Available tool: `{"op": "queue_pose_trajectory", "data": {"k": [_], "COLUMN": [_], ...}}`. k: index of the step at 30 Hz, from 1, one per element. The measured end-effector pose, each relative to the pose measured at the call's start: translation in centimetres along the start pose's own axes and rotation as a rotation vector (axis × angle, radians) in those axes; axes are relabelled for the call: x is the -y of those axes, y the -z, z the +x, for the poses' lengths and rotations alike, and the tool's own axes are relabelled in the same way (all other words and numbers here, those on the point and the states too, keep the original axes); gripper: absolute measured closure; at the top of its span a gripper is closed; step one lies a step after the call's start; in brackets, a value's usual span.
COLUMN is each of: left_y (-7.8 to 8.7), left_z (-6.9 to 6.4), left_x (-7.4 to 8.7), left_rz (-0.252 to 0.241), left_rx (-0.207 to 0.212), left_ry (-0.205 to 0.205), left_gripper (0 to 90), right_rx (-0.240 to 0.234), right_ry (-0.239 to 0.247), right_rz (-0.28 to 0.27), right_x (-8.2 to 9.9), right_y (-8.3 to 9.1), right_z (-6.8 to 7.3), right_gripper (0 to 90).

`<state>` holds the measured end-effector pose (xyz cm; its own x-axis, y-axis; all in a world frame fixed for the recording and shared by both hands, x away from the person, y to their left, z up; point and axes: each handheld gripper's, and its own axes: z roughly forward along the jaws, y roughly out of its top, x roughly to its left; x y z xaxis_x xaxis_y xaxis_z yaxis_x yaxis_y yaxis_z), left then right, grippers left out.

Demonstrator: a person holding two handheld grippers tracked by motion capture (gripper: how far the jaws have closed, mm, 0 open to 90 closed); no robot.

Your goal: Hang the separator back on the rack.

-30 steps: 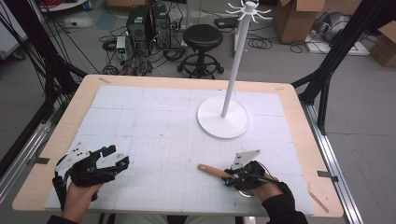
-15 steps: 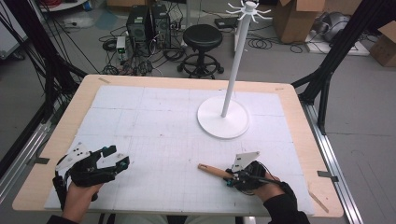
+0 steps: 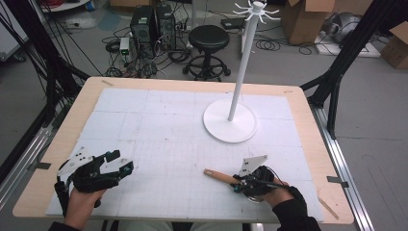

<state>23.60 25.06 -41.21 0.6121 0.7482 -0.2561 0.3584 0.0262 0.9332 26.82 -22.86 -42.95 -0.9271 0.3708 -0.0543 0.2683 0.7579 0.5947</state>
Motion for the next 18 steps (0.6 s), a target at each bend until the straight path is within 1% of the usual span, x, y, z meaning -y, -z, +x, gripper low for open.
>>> {"op": "queue_pose_trajectory", "data": {"k": [3, 5, 7, 11, 13, 16, 18], "left_y": [-0.02, -0.02, -0.03, -0.05, -0.06, -0.08, -0.09], "left_z": [0.01, 0.00, 0.03, 0.01, 0.00, -0.05, -0.04], "left_x": [0.01, 0.00, 0.00, 0.01, 0.01, 0.02, 0.03], "left_rz": [-0.001, 0.000, 0.002, 0.002, 0.002, 0.002, 0.001], "left_rx": [0.000, 0.001, 0.002, 0.003, 0.003, 0.001, 0.002], "left_ry": [0.002, 0.000, -0.006, 0.000, -0.002, -0.002, 0.000], "left_gripper": [23.5, 23.5, 23.6, 23.6, 23.6, 23.6, 23.7], "right_rx": [0.004, -0.005, -0.007, -0.025, -0.037, -0.055, -0.055], "right_ry": [-0.012, -0.032, -0.039, -0.066, -0.081, -0.109, -0.109], "right_rz": [-0.003, -0.002, -0.002, -0.010, -0.022, -0.022, -0.022], "right_x": [0.01, 0.05, 0.04, 0.06, 0.09, 0.20, 0.20], "right_y": [0.03, 0.04, 0.05, 0.23, 0.34, 0.35, 0.35], "right_z": [0.10, 0.01, 0.00, -0.11, -0.21, -0.34, -0.38], "right_gripper": [69.3, 69.5, 69.6, 70.2, 70.4, 70.4, 70.4]}}
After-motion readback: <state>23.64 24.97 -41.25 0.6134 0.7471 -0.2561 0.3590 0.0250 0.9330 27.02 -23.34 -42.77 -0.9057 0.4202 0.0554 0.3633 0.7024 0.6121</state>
